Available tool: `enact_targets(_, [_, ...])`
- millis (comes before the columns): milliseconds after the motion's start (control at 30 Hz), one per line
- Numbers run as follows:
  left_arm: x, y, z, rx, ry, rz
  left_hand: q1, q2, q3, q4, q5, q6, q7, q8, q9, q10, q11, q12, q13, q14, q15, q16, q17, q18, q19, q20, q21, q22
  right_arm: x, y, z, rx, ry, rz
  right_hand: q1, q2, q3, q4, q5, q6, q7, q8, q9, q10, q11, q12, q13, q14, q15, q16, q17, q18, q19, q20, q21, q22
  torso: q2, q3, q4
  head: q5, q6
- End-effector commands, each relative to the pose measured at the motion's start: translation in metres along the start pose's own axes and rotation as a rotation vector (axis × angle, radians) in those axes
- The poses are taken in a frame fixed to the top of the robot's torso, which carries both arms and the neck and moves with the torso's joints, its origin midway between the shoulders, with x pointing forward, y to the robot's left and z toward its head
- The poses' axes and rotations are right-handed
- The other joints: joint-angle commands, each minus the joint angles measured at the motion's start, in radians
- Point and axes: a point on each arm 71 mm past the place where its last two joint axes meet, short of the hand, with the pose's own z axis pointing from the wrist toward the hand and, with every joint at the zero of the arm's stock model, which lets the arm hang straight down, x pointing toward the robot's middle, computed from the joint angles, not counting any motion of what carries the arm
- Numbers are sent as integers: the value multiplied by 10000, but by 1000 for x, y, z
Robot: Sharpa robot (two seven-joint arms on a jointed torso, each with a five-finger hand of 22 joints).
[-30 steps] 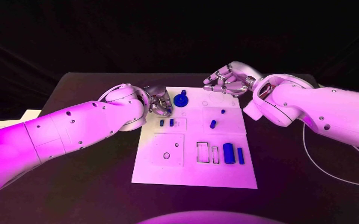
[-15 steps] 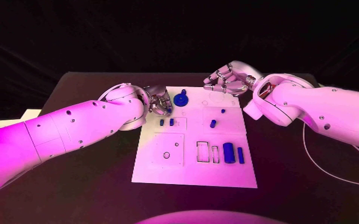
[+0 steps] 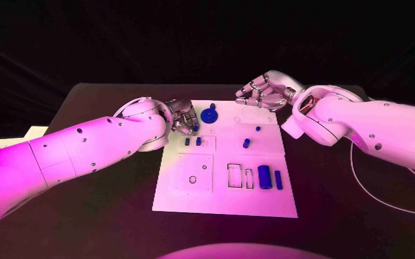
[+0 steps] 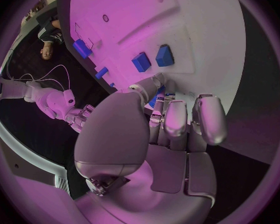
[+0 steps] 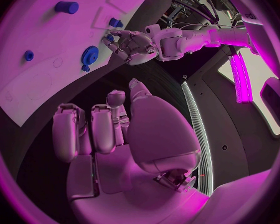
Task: Assemble the parts on the task board
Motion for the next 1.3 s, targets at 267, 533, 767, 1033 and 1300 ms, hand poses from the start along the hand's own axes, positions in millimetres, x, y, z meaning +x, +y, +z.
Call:
enact_targets(267, [1,1,0,-38,110,-16,-105,-29,96,-4,17,-116,-30,-46,-29,-22,37,-72,11,105,83,-3,-22,-108,87,90,-53,171,1,1,0,-95,78,-28,-25,94,-31,-3,69,73,12,33,-3,40,-8,49,8,436,12,-36,-9,114,-63,-37,-46,-14,3,-1,-2,16,6])
enact_targets(533, [-1,5,-1,-90,-97,-83,-113,-84,153,-37,17,-500,-46,-49,-169,-2,0,-149,32,100,57,29,-58,-104,90,80,-62,181,0,-1,0,-61,35,-38,-23,92,-43,0,70,70,12,32,-4,16,-8,12,-27,433,12,-50,-24,119,-77,-38,-59,-36,2,-4,-8,13,20])
enact_targets(767, [-6,16,-6,-230,-227,-172,-102,-96,170,-53,20,-557,-42,-45,-193,-17,3,-174,32,98,57,33,-69,-107,94,79,-50,192,-3,-4,0,39,-19,-89,-17,82,-54,-2,69,61,14,28,-6,-44,-7,-81,-108,430,12,-64,-37,126,-96,-38,-77,-67,-4,3,-6,1,18])
enact_targets(1033, [-23,30,-20,170,-686,-1934,-10,-117,254,-143,30,-512,-51,35,-214,19,4,-207,51,82,57,29,-128,-96,68,76,-118,158,-9,-11,-2,234,9,-1028,777,123,208,-390,-57,24,40,-3,-18,-1230,-18,-2069,-1769,349,-15,-363,-326,190,-284,-59,-271,-354,-12,-9,2,-5,37])
enact_targets(1300, [-45,53,-38,1781,-2078,-8471,-128,142,357,-112,12,87,91,302,-176,20,137,-220,115,-958,190,-1677,-2589,422,-1085,196,-2961,-1685,-13,-23,-10,579,621,-4501,1929,-384,1615,-858,-486,554,-35,-65,-21,-1535,46,-5916,-5400,134,105,-1831,-1791,368,-669,-46,-832,-1132,-6,-10,-18,-36,168])
